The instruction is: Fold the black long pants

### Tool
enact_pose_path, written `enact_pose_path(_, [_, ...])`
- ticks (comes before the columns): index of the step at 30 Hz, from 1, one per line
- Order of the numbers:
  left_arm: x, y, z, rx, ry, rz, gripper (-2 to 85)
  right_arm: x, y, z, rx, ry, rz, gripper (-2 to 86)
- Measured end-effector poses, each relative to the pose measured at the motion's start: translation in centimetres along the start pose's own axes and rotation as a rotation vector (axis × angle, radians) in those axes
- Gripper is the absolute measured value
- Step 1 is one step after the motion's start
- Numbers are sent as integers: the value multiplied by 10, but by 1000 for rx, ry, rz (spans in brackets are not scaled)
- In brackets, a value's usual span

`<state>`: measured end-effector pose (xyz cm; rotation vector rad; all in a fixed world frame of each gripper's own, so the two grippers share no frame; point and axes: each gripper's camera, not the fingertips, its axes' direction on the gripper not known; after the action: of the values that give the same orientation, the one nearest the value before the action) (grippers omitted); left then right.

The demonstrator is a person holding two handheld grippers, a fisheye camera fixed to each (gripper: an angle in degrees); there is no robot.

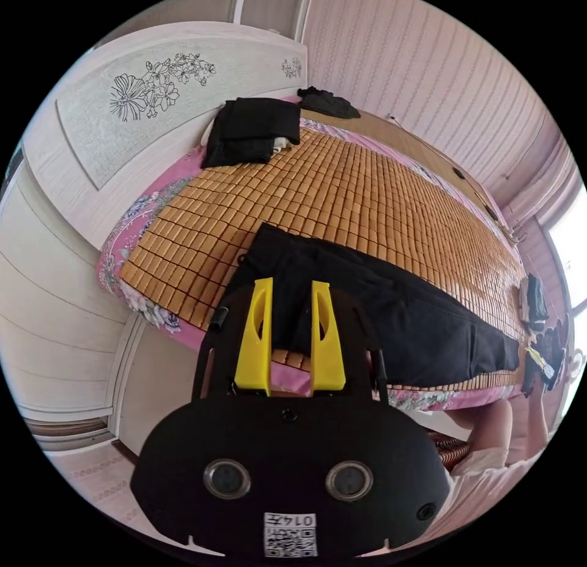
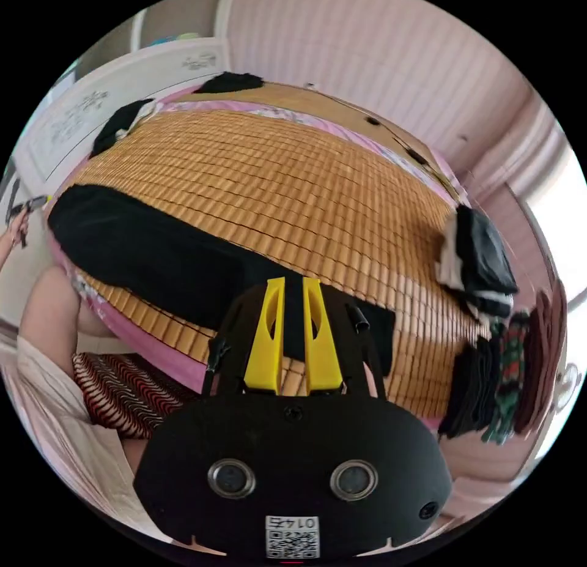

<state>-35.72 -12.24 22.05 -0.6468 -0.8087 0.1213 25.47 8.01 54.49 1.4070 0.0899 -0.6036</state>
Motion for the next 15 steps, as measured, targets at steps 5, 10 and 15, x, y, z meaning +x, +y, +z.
enact_pose_path(5, [-30,-18,26,-55,-23,-21,125,-159,-150,4,104,-249,-494,75])
enact_pose_path(10, [-54,-28,78,-287,-32,-54,160,-263,-234,30,-1,-291,-720,85])
enact_pose_path(15, [-84,-17,87,-287,64,-95,144,-294,-278,47,-158,-370,-751,64])
